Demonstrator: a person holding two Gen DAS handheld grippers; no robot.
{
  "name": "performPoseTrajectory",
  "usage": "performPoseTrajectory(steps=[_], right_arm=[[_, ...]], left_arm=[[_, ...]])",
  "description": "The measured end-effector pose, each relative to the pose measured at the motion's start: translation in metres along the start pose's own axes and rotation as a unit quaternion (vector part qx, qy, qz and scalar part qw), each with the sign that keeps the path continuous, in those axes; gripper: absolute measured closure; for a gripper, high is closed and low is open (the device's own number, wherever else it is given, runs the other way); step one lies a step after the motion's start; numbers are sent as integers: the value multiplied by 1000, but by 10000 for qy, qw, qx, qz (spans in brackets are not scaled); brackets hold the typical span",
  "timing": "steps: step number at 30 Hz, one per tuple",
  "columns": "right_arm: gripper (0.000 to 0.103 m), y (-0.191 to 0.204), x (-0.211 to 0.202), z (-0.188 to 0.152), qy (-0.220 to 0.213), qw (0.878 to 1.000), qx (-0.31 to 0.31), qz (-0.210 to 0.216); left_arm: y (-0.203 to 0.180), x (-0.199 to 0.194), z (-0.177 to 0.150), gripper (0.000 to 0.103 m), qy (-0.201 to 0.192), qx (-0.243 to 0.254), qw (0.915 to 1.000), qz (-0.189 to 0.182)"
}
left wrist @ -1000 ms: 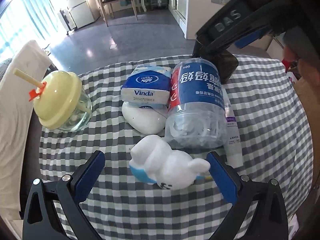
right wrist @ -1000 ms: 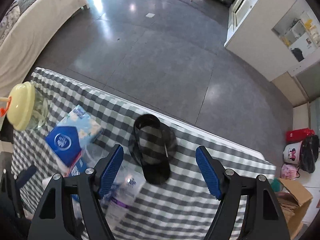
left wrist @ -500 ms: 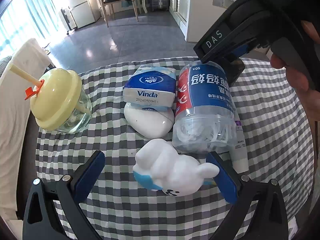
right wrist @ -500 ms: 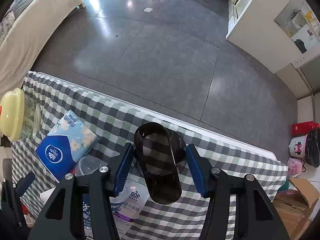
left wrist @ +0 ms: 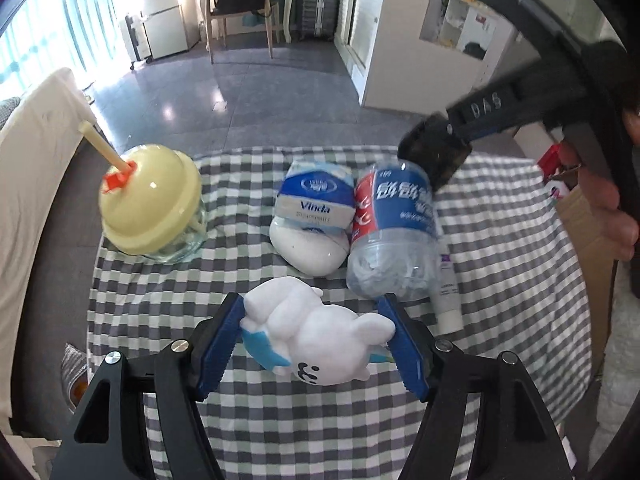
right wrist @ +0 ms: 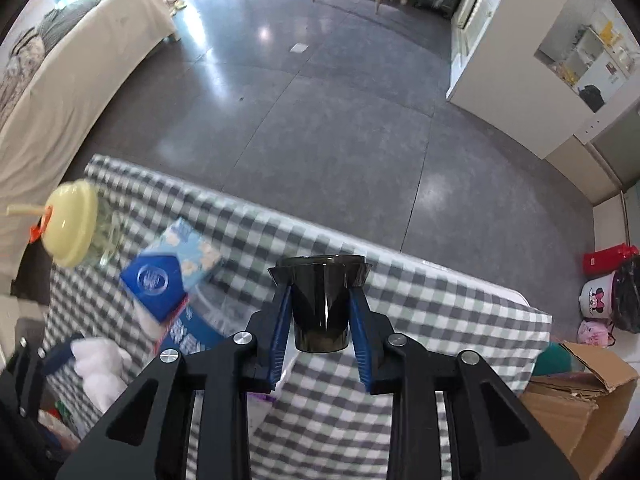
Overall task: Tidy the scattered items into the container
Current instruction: 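Grasp the white plush toy with left tool while right tool carries the black cup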
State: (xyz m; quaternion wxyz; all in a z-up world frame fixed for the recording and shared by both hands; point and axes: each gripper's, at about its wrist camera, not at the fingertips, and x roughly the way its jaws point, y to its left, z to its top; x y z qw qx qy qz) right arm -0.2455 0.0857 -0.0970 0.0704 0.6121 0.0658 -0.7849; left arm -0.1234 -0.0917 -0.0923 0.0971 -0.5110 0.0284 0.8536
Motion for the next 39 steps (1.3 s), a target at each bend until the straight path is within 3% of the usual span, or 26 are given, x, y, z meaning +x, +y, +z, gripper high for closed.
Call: performPoseTrajectory(steps=[11, 17, 23, 29, 31, 36, 39], right_arm=[[75, -14, -17, -17, -165, 9996, 162, 182], [75, -30, -63, -36, -532, 9979, 249, 271], [75, -61, -135, -79, -1093, 9924, 423, 364], [75, -119, -209, -147, -1642, 9827, 852, -30], [75, -145, -226, -172, -1722, 9785, 1108, -231], [75, -218, -234, -227, -1554, 9665, 1922, -686], [75, -257, -218, -254, -1280, 9599, 2357, -816]], left_arm=[[-8, -17, 2, 32, -78, 62, 9999, 56], [-28, -39, 5, 32, -262, 264, 9993, 50], [-86, -73, 16, 32, -618, 837, 9945, -155], [-177, -115, 27, 32, -993, 1622, 9788, -755], [-218, -130, 29, 32, -1144, 1981, 9686, -969], [-303, -142, 33, 32, -1192, 2576, 9447, -1645], [-358, -129, 35, 32, -1051, 2887, 9348, -1784]])
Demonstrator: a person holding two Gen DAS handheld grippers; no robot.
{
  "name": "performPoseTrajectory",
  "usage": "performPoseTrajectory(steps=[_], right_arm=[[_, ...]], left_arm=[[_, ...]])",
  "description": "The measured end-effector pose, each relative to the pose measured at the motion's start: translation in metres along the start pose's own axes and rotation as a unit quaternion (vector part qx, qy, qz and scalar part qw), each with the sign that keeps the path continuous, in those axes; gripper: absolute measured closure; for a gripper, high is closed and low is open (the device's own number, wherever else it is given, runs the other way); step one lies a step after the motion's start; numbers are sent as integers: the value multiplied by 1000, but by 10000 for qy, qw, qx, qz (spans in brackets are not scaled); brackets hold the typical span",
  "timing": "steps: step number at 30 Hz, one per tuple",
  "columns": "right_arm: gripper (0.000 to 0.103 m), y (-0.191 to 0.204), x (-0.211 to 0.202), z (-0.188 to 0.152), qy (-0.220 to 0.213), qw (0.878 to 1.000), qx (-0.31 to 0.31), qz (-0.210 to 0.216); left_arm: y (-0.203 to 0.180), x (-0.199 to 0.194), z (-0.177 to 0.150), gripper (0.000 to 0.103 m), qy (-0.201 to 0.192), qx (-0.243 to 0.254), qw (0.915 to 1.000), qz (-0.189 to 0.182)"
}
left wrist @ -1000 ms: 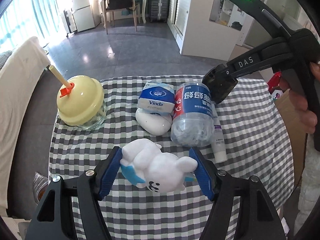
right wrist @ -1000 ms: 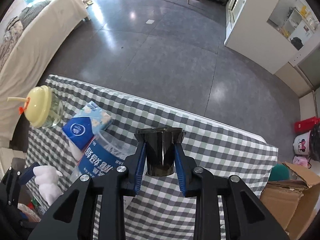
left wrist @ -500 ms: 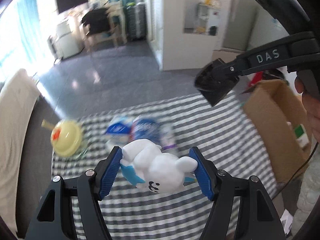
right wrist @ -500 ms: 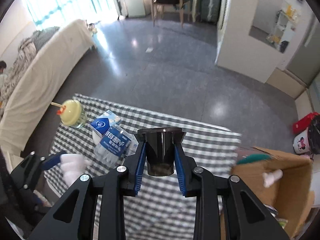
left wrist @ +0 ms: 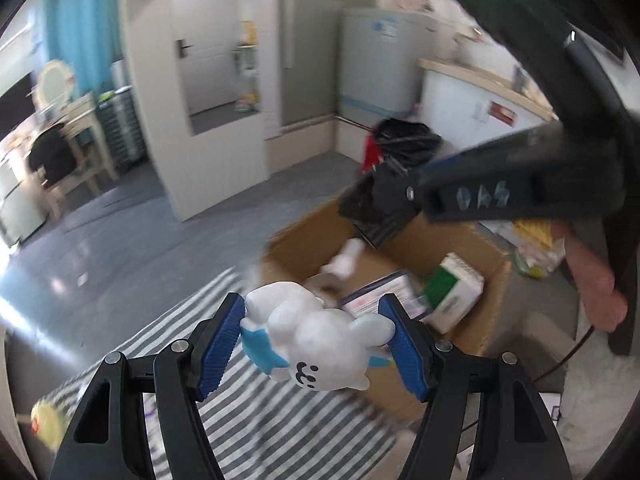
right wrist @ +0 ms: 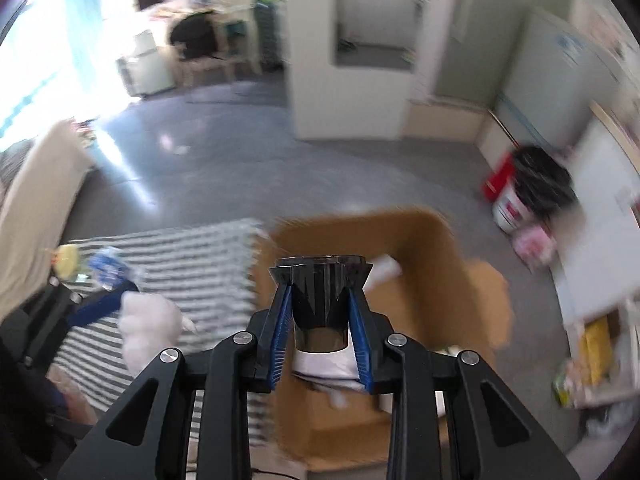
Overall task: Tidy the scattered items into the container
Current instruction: 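Grasp the white plush toy with left tool while right tool carries the black cup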
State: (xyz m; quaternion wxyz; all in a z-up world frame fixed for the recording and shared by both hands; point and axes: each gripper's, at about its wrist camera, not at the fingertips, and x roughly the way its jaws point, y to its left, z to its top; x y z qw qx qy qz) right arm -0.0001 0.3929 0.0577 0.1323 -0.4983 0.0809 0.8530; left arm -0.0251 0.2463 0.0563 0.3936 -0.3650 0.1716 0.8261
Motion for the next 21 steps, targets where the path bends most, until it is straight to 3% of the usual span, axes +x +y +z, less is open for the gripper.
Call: performPoseTrajectory(steps=[5, 10, 12, 14, 21], right_arm=[[75, -55, 38, -13, 420, 9978, 506, -101], [74, -74, 62, -18, 639, 9958, 662, -30], [68, -77, 68, -19, 692, 9946, 771, 42], [43, -76, 66, -20, 681, 9942, 829, 76], [41, -61, 43, -18, 379, 9972, 649, 4]], left_arm=[[-41, 64, 14, 32, 475, 290, 9984, -59], [-50, 103, 8, 30, 926, 393, 9948, 138], [-48, 106, 8, 16, 1000, 348, 9942, 195], [-46, 107, 6, 6, 1021, 294, 9940, 254], [-35, 88, 2, 4, 924, 273, 9939, 531]])
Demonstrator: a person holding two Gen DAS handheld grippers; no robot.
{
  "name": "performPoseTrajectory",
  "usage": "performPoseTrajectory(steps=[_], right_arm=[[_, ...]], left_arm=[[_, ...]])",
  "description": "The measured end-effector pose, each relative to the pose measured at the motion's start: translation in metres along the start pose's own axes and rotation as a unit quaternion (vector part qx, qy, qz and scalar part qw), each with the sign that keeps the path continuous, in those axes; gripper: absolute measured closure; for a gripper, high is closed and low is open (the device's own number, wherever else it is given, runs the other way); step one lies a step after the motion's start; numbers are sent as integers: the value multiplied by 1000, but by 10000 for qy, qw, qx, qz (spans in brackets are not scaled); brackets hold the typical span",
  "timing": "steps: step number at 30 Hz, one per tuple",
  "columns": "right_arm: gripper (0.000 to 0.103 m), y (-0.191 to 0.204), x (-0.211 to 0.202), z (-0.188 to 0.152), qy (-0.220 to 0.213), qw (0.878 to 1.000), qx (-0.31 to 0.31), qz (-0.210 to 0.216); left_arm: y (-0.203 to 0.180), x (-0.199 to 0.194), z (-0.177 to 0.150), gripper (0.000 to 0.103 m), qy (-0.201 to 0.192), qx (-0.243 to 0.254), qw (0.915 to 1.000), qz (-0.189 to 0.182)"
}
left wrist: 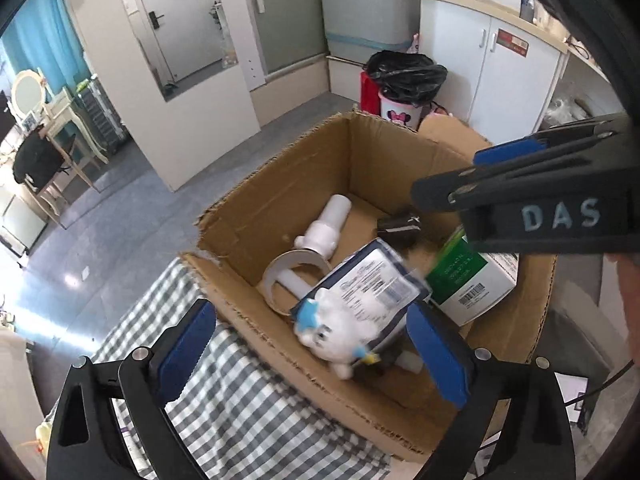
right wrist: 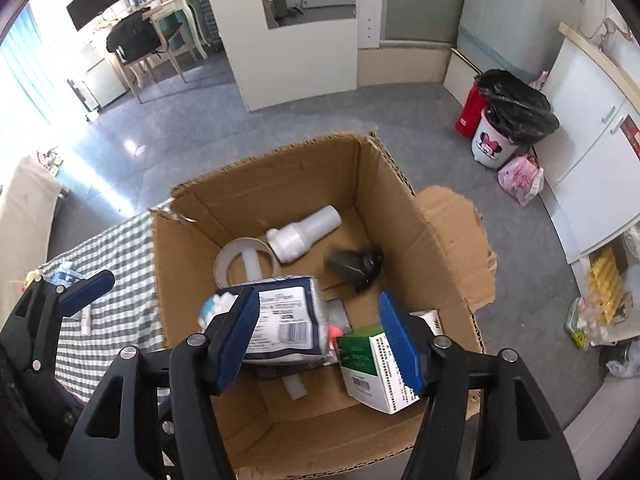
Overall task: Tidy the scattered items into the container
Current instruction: 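Grasp the white plush toy with left tool while right tool carries the black cup, then lower the plush toy and black cup into the cardboard box and open both tools, then move both tools back over the table and grasp the toothpaste tube with right tool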
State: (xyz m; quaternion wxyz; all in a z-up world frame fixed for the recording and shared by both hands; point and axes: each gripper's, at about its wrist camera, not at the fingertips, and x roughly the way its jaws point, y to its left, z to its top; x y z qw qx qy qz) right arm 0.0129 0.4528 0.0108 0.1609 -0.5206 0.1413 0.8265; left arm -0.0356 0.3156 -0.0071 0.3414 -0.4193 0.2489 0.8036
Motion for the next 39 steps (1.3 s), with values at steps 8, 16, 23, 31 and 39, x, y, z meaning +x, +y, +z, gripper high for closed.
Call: performPoseTrajectory(steps=[8, 16, 23, 31, 39], right_arm=[[41, 44, -37, -8, -328, 9986, -413, 105], [40, 131, -69, -22, -621, 9901, -1197, 395], [38, 223, -65, -40, -562, 9759, -1941, 825], [38, 310, -12, -60, -11, 9631, -2355, 1306], [38, 366, 64, -81, 636, 9493, -2729, 1423]], left_arm=[[57, -59, -32, 1, -257, -656, 9969, 342], [139, -118, -96, 0, -331, -1493, 9830, 1020], [216, -142, -172, 0, -170, -2421, 9583, 1506], [267, -110, -238, 0, 263, -2884, 9417, 1711], [306, -64, -264, 0, 467, -3144, 9308, 1805]])
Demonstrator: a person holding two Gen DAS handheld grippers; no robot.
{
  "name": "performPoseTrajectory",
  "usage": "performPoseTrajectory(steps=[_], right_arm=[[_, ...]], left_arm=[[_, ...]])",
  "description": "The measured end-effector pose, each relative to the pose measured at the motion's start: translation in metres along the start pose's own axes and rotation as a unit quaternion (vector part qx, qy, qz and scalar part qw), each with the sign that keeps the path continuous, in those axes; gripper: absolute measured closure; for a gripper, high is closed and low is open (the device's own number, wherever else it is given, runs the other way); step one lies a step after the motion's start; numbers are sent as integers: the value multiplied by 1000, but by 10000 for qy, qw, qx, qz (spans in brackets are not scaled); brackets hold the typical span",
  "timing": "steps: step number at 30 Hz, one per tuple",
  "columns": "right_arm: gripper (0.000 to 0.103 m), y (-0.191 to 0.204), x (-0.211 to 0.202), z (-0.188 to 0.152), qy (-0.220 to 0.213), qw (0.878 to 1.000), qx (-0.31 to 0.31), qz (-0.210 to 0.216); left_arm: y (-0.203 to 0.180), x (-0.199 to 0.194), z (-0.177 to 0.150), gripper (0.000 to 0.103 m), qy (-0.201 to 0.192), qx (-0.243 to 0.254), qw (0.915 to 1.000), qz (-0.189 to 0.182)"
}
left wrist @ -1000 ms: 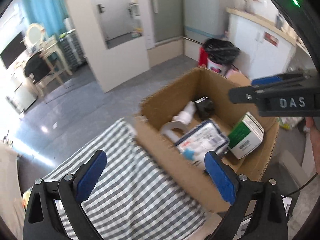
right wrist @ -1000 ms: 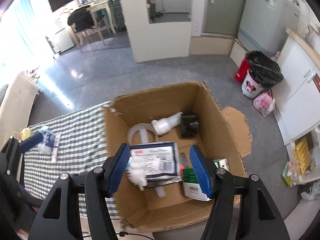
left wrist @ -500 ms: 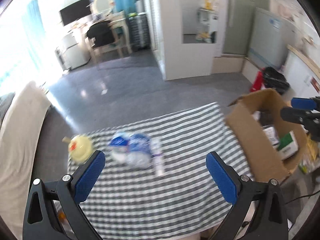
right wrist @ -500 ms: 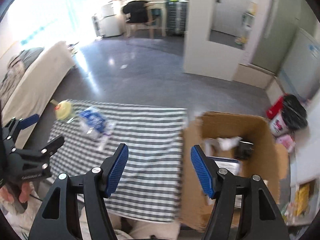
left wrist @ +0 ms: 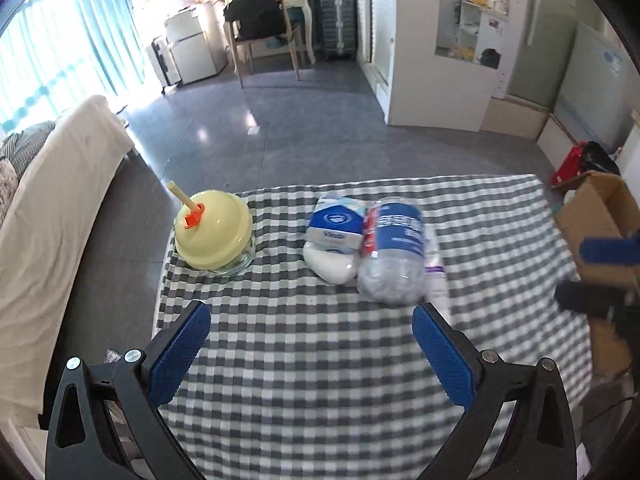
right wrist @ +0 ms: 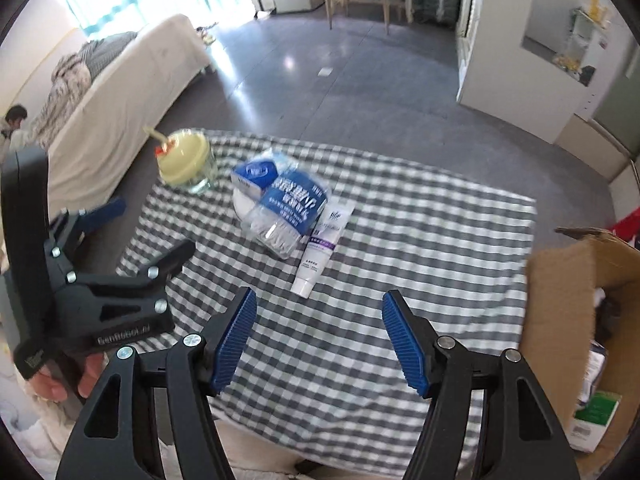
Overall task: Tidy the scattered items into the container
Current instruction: 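Move both tools back over the table and grasp the toothpaste tube with right tool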
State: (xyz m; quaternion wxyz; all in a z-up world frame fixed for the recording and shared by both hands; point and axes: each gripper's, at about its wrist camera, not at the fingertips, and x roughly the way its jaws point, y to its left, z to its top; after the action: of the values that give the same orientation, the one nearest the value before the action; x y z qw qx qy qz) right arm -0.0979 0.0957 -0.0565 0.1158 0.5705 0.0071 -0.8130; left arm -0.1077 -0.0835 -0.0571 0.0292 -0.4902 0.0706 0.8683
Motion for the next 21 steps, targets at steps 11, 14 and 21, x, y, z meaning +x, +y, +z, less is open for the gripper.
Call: performPoseTrajectory(steps=[11, 14, 21], right_arm=[[38, 1, 57, -17, -195, 9971, -366, -640], [38, 10, 71, -22, -367, 9946, -518, -818], [38, 23, 94, -15, -663, 9939, -410, -780]], left_arm=[[-17, 55, 13, 0, 51, -165, 9996, -223], [-22, 57, 18, 0, -53, -174, 9995, -251], [-33, 57, 29, 0, -199, -37, 9995, -239]])
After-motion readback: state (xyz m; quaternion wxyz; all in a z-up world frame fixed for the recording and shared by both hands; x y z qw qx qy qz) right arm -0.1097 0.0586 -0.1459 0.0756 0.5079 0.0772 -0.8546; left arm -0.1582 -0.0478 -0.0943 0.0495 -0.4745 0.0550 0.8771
